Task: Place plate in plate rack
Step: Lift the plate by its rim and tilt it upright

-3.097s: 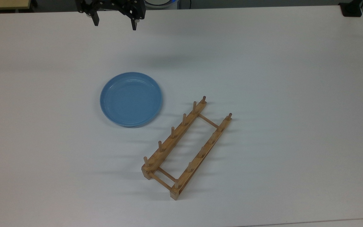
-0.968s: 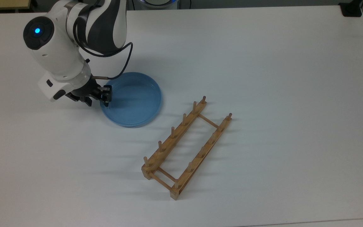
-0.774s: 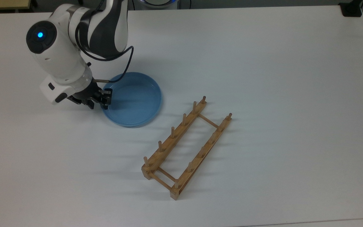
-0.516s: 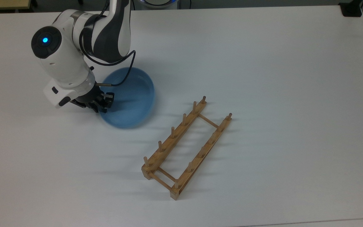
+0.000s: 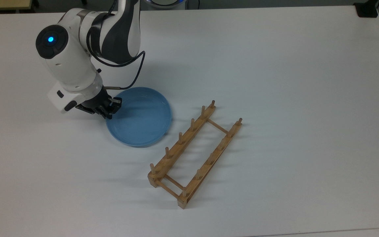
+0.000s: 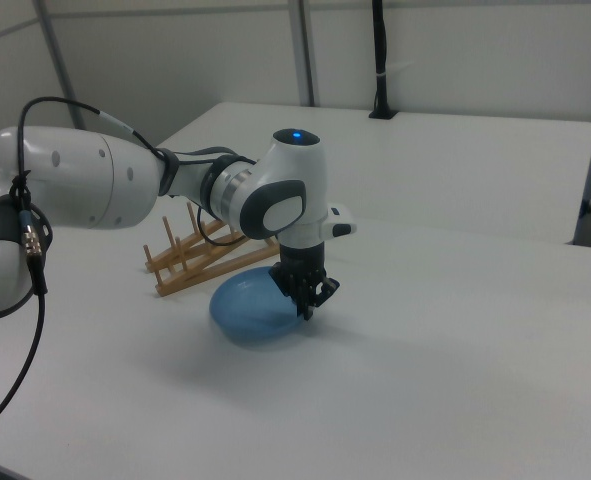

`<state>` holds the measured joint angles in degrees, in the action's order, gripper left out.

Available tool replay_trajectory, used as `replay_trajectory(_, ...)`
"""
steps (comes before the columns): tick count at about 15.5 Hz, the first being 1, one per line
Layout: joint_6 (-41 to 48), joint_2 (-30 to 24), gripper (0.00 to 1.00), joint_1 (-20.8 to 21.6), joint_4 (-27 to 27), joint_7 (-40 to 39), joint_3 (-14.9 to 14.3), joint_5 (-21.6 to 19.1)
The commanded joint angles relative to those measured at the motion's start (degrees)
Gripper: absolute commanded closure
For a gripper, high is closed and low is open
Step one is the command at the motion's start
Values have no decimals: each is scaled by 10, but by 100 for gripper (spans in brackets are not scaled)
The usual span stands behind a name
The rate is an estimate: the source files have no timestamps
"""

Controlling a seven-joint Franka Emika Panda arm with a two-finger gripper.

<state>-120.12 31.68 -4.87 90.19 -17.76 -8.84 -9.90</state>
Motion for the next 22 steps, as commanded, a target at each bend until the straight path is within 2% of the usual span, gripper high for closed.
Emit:
replay_trajectory(1, -1, -28, 100, 8, 10, -10, -2, -13)
replay_trajectory(5, 77, -57, 100, 3, -10, -68, -7, -15)
replay_trajectory(7, 81, -75, 100, 1, -10, -89, -11, -24)
replay_trajectory(11, 70, -118, 100, 0, -11, -161, -14, -7)
replay_trajectory(16, -82, -162, 100, 20, -23, -206, -34, 37)
replay_trajectory(18, -116, -171, 100, 39, -21, -204, -44, 45)
replay_trajectory(22, -195, -181, 100, 84, -20, -168, -46, 62)
